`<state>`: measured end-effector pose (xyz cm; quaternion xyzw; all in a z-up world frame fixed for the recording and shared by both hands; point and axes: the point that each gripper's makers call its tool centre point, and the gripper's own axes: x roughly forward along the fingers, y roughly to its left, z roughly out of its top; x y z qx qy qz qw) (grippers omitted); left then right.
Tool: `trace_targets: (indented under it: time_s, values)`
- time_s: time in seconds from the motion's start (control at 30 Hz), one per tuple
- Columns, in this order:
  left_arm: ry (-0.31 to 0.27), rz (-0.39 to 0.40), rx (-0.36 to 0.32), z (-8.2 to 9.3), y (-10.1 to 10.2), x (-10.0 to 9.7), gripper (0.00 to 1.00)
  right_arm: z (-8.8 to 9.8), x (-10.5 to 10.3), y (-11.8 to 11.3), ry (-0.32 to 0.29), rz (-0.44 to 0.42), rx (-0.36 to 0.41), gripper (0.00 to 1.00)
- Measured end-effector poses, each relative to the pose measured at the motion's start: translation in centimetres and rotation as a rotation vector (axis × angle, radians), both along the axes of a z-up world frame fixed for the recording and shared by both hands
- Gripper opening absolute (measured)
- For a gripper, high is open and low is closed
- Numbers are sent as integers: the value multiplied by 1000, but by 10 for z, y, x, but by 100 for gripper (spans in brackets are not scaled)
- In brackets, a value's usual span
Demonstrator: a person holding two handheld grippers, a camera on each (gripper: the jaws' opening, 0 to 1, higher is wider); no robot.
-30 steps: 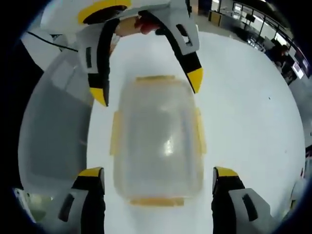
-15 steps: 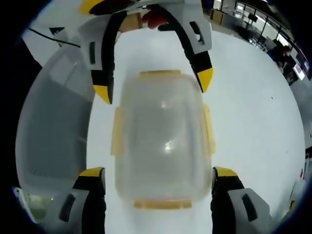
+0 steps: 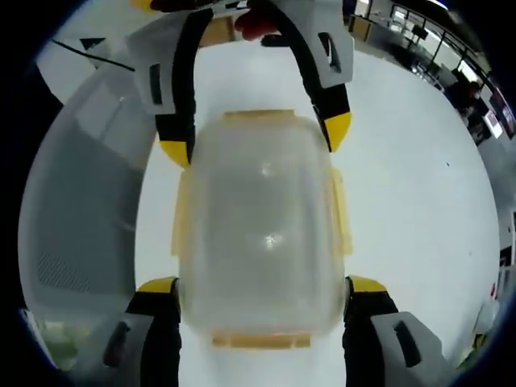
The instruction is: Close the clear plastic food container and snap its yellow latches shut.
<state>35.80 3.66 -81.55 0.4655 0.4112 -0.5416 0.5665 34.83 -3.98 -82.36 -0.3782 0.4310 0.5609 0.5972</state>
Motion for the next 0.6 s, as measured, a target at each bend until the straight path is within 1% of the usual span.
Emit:
trace_targets:
  time_s: [0.17, 0.43, 0.6]
  values:
    - [-17, -4, 4, -4, -1, -1, 79, -1, 0, 0, 4, 2, 8, 83]
    - [-30, -3, 19, -4, 0, -1, 79, -1, -1, 0, 3, 6, 15, 83]
    - [-33, -1, 40, -5, 0, 0, 79, -2, -1, 0, 3, 2, 7, 83]
